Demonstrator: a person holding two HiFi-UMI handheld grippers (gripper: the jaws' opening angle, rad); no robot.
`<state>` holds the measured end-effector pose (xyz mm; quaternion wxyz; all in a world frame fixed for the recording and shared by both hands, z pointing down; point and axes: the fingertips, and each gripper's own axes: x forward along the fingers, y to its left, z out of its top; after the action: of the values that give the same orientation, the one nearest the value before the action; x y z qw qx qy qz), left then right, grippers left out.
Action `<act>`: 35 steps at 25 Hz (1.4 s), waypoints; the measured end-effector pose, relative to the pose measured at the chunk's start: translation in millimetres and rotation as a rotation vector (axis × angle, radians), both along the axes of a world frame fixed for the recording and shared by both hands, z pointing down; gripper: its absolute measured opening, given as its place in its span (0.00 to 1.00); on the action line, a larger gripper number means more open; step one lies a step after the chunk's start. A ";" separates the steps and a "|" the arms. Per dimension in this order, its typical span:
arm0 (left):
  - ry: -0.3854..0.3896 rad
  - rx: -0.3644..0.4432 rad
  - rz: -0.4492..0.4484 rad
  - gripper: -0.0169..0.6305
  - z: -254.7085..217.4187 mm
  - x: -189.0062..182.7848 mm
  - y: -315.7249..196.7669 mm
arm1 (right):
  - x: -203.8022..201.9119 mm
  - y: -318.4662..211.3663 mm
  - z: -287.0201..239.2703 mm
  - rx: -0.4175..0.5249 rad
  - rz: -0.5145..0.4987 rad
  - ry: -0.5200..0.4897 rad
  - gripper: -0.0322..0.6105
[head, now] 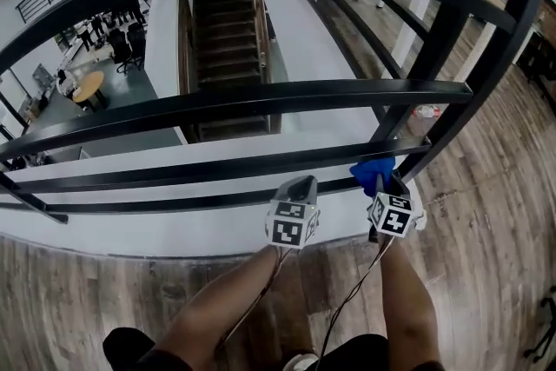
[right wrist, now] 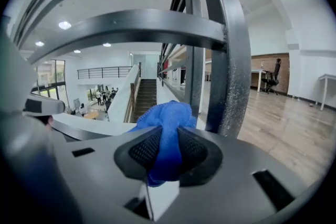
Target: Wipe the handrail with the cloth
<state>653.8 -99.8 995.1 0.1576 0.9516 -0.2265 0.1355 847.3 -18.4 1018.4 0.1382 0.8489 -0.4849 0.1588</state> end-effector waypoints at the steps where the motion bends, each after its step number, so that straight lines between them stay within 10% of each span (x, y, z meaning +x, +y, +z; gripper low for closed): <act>1: 0.006 0.006 -0.004 0.03 -1.1 -11.6 -5.1 | -14.7 -1.7 -3.5 0.024 -0.010 -0.005 0.19; 10: -0.069 0.049 -0.027 0.03 -79.8 -157.8 -6.7 | -202.8 29.8 -113.6 0.036 -0.026 -0.060 0.19; 15: -0.067 0.004 -0.032 0.03 -205.1 -277.1 29.5 | -324.6 61.3 -242.6 0.027 -0.056 -0.070 0.19; 22: 0.030 -0.020 0.026 0.03 -385.9 -353.4 61.3 | -421.7 67.1 -416.3 0.062 -0.168 -0.084 0.19; 28: 0.077 0.130 0.072 0.03 -574.0 -420.8 68.9 | -500.5 72.2 -602.1 0.134 -0.288 -0.017 0.19; 35: 0.095 0.125 0.001 0.03 -726.1 -569.1 56.0 | -629.4 69.1 -730.3 0.250 -0.259 -0.069 0.19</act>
<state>84.7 -43.9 269.0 0.1083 0.9650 -0.2264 0.0756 217.8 50.7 288.1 0.0343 0.7840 -0.6105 0.1073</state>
